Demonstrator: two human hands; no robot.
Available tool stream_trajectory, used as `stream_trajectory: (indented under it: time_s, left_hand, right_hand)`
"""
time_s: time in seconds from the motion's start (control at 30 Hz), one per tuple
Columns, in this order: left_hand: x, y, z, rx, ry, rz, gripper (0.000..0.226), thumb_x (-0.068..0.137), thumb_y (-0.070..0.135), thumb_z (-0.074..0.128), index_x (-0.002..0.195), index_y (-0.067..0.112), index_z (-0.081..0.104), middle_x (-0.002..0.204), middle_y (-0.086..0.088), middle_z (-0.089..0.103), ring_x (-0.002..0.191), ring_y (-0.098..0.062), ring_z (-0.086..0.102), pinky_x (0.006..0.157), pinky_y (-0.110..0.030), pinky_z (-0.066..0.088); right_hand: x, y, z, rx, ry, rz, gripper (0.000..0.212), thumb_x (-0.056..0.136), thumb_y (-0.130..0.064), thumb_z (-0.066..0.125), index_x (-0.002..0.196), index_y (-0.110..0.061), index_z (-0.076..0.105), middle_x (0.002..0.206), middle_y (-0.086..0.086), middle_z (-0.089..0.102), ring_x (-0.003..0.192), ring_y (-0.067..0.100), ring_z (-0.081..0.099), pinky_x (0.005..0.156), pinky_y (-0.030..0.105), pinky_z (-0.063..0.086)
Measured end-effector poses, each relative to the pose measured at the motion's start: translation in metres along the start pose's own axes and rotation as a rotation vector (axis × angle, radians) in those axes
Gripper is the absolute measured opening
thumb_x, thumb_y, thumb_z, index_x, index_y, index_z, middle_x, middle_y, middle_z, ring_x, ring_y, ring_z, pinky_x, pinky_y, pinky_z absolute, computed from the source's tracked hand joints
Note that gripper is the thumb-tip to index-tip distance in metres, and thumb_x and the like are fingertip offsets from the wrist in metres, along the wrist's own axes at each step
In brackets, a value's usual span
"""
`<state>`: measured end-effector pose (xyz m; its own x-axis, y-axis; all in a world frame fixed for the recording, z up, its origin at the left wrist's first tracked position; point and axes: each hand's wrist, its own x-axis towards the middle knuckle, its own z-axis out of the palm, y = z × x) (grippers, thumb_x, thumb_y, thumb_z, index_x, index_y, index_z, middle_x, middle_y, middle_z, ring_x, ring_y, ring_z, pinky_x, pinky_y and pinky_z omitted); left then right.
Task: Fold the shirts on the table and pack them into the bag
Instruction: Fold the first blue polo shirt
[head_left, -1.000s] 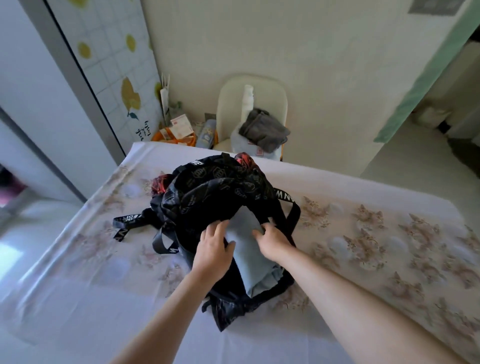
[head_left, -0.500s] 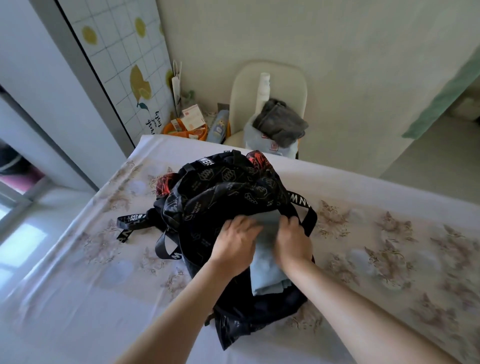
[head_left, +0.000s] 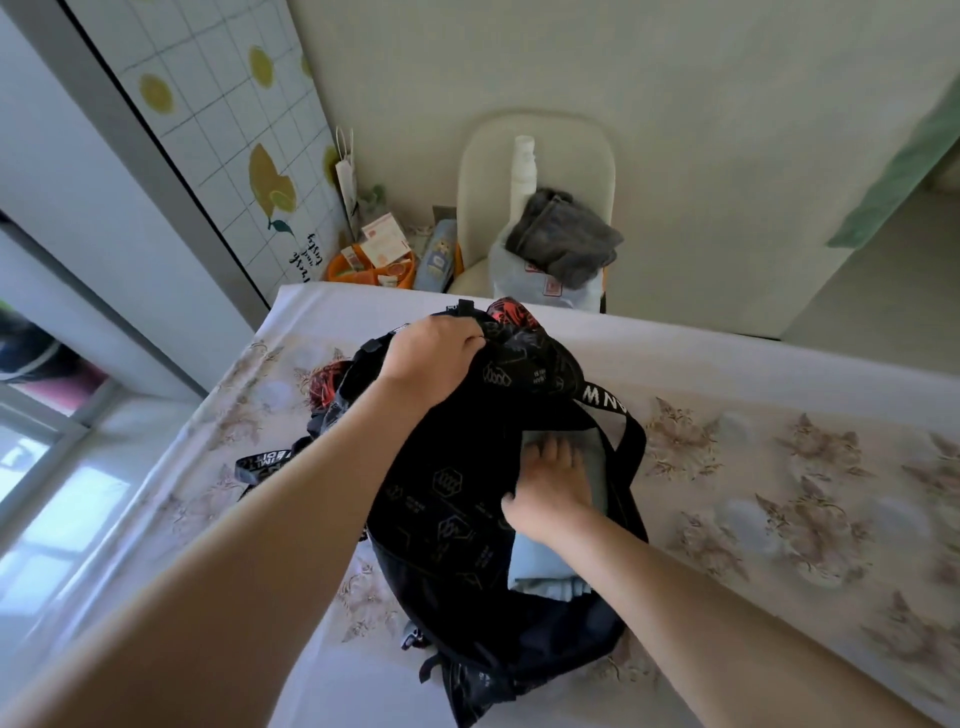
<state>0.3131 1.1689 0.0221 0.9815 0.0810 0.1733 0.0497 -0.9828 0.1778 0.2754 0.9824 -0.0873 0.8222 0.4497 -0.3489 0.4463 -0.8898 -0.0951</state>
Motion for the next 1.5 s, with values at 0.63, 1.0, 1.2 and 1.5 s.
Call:
stream_trajectory:
  time_s: [0.63,1.0,1.2,1.5]
  left_hand:
    - [-0.014,0.015,0.039,0.301,-0.221,0.474,0.041,0.095,0.035,0.048,0.136,0.033,0.049,0.128,0.005,0.056,0.114,-0.022,0.052,0.089,-0.036,0.044]
    - [0.013,0.014,0.007,-0.004,-0.051,0.017,0.029,0.096,0.05,0.051,0.111,0.037,0.072,0.114,0.012,0.069,0.107,-0.015,0.061,0.075,-0.029,0.047]
    - [0.012,0.016,0.014,-0.083,-0.022,-0.033,0.027,0.095,0.049,0.054,0.106,0.034,0.074,0.108,0.01,0.071,0.102,-0.016,0.064,0.075,-0.032,0.052]
    - [0.01,0.015,0.014,-0.159,0.039,-0.039,0.023,0.092,0.048,0.06,0.105,0.036,0.075,0.104,0.013,0.071,0.099,-0.011,0.064,0.073,-0.026,0.047]
  right_hand:
    - [-0.012,-0.024,0.01,0.078,0.172,0.106,0.09,0.077,-0.057,0.062,0.15,-0.016,0.031,0.154,0.021,0.03,0.145,0.041,0.022,0.106,0.068,0.025]
    - [0.021,0.003,0.0,0.007,0.182,-0.128,0.094,0.087,-0.036,0.066,0.158,-0.019,0.008,0.164,0.016,0.006,0.151,0.038,0.001,0.116,0.058,0.022]
    - [-0.015,-0.011,0.019,0.11,0.291,0.112,0.102,0.07,-0.06,0.072,0.152,-0.015,0.031,0.159,0.021,0.025,0.146,0.041,0.026,0.095,0.062,0.039]
    - [0.04,0.014,0.019,0.185,0.196,-0.103,0.097,0.088,-0.001,0.056,0.158,-0.022,-0.008,0.164,0.012,-0.011,0.151,0.036,-0.012,0.114,0.054,0.03]
